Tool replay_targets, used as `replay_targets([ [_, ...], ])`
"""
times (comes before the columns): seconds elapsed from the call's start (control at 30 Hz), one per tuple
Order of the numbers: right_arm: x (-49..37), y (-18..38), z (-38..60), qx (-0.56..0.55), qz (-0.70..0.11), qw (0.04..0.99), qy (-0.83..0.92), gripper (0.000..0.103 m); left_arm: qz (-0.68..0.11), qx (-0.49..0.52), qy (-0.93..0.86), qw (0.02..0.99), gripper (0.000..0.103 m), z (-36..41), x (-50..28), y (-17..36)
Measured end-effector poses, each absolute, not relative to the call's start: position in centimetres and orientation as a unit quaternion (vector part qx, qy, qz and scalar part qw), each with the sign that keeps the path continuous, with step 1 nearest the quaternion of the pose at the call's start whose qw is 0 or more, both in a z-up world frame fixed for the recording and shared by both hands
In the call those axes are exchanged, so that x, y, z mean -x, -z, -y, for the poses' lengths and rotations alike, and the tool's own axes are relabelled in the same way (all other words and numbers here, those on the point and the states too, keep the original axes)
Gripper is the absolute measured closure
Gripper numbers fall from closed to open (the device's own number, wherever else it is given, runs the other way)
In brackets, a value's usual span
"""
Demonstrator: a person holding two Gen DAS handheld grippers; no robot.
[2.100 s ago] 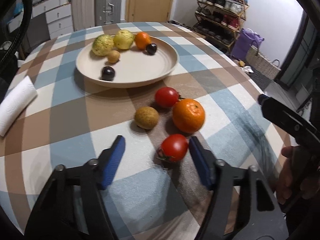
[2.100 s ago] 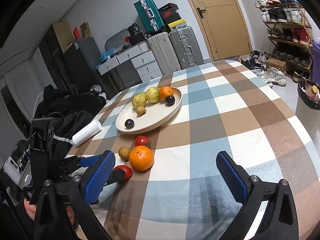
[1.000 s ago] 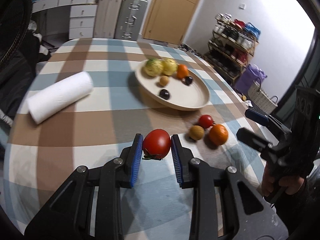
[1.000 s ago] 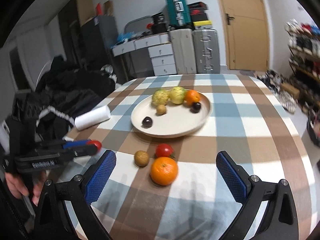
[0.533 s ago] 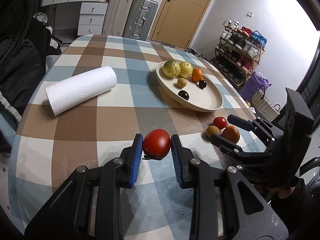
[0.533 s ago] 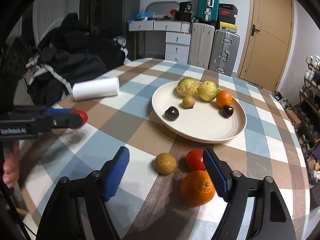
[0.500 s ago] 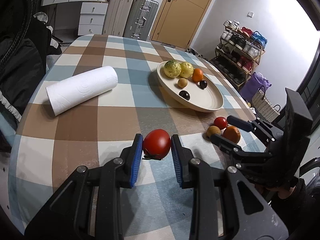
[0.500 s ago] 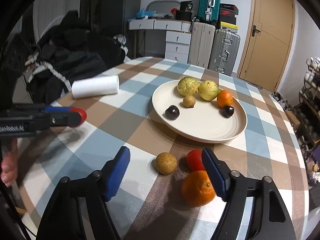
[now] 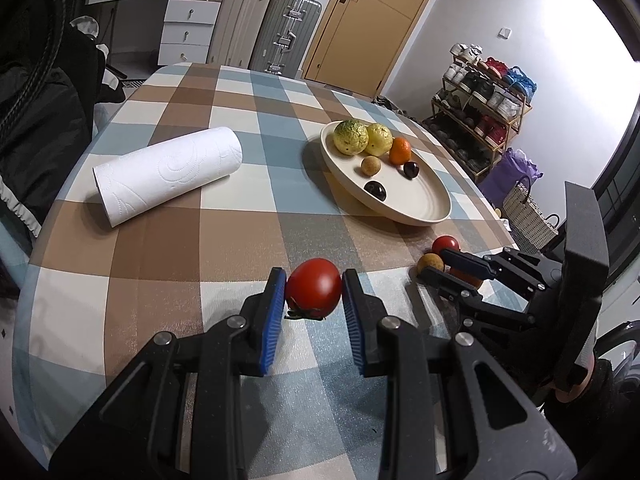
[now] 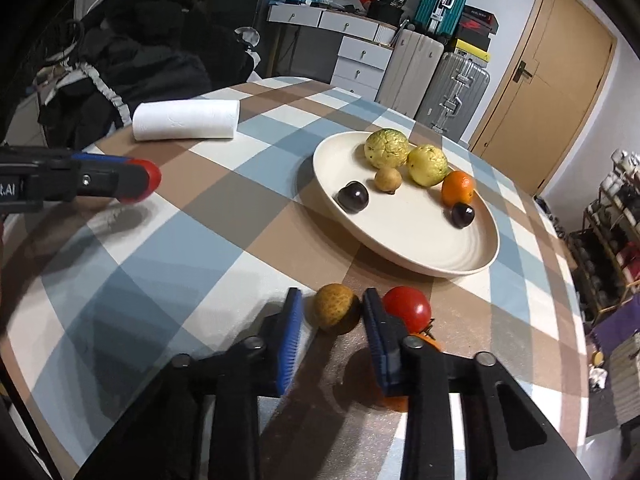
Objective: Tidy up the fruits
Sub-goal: 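Hold the tomato in the left tool while the right tool grasps a brown fruit, then lower the tomato and brown fruit onto the cream plate and open both tools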
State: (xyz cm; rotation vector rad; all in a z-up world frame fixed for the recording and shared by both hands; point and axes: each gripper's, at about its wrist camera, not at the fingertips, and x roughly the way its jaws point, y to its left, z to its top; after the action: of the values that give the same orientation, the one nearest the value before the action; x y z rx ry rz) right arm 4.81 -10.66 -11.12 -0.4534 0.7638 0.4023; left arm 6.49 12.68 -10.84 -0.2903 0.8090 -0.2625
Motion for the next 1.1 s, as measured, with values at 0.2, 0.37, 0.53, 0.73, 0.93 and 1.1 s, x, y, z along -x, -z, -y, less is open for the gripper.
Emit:
replay_targets([
  [0.2, -5.2, 10.9, 10.9, 0.204, -0.375, 0.883, -0.195, 0.077, -0.39, 0.138, 0.124, 0.902, 0.077, -12.6, -6.7, 10.7],
  [0.37, -5.3, 10.2, 11.9, 0.157, -0.372, 0.889, -0.218, 0.078, -0.386, 0.134, 0.123, 0.904, 0.077, -12.6, -7.9, 9.7],
  [0.53, -5.6, 8.2, 13.7, 0.09, -0.358, 0.898, -0.241, 0.078, -0.375, 0.117, 0.135, 0.91, 0.077, -11.0, -10.3, 8.0],
  [0.73, -7.5, 4.9, 16.8, 0.011, -0.34, 0.905, -0.255, 0.078, -0.374, 0.106, 0.142, 0.91, 0.077, -8.9, -14.3, 6.4],
  [0.93, -11.2, 2.3, 19.2, -0.036, -0.337, 0.901, -0.272, 0.078, -0.388, 0.103, 0.128, 0.907, 0.077, -7.0, -19.4, 6.6],
  [1.1, -15.3, 1.4, 20.3, -0.056, -0.343, 0.897, -0.274, 0.078, -0.402, 0.099, 0.133, 0.9, 0.077, -5.6, -23.0, 7.2],
])
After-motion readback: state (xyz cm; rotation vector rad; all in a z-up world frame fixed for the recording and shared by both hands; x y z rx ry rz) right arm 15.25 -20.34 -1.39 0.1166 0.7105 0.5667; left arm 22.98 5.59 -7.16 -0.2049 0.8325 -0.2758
